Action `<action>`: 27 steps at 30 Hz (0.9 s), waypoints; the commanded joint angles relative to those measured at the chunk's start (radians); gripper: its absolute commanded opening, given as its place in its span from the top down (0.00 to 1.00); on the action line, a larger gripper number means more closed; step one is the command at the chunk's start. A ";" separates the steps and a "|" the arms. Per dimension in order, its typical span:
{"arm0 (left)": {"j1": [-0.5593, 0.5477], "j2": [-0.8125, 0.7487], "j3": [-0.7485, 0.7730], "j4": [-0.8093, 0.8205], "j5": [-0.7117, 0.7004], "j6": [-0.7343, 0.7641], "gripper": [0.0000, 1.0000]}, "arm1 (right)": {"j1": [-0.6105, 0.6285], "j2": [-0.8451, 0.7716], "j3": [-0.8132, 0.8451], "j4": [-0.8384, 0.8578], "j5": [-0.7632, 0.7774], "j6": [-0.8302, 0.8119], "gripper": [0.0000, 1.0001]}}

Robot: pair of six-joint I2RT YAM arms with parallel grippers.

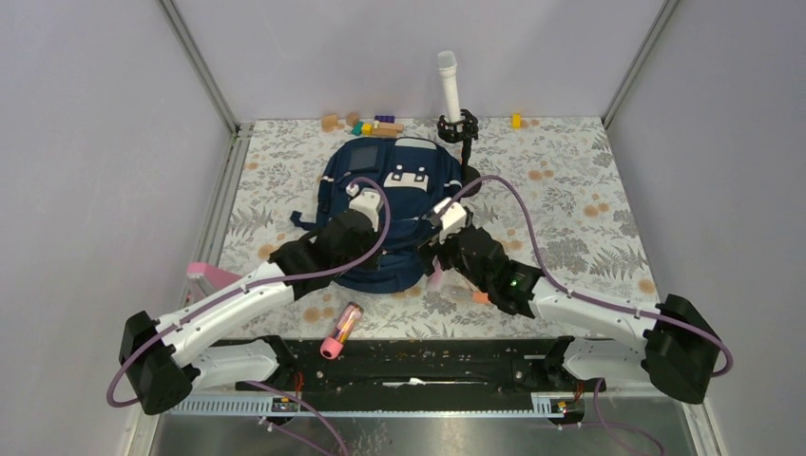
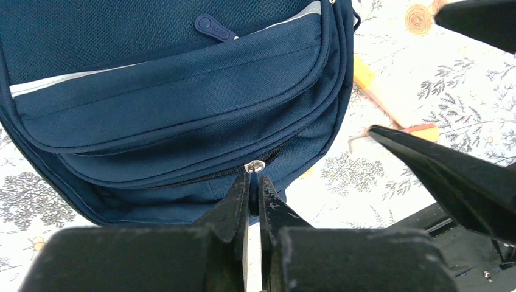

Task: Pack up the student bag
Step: Unzip the student bag at the center of the board.

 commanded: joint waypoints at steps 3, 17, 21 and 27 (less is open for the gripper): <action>0.007 -0.049 0.088 -0.018 -0.021 0.082 1.00 | -0.005 0.117 0.109 0.075 -0.148 -0.237 0.13; 0.008 -0.044 0.120 -0.026 0.016 0.112 1.00 | -0.005 0.304 0.175 0.182 0.046 -0.417 0.18; 0.008 -0.033 0.124 -0.029 0.020 0.117 1.00 | -0.004 0.308 0.208 0.201 0.056 -0.443 0.21; 0.008 -0.020 0.136 -0.024 0.034 0.116 1.00 | -0.004 0.329 0.262 0.187 0.023 -0.481 0.30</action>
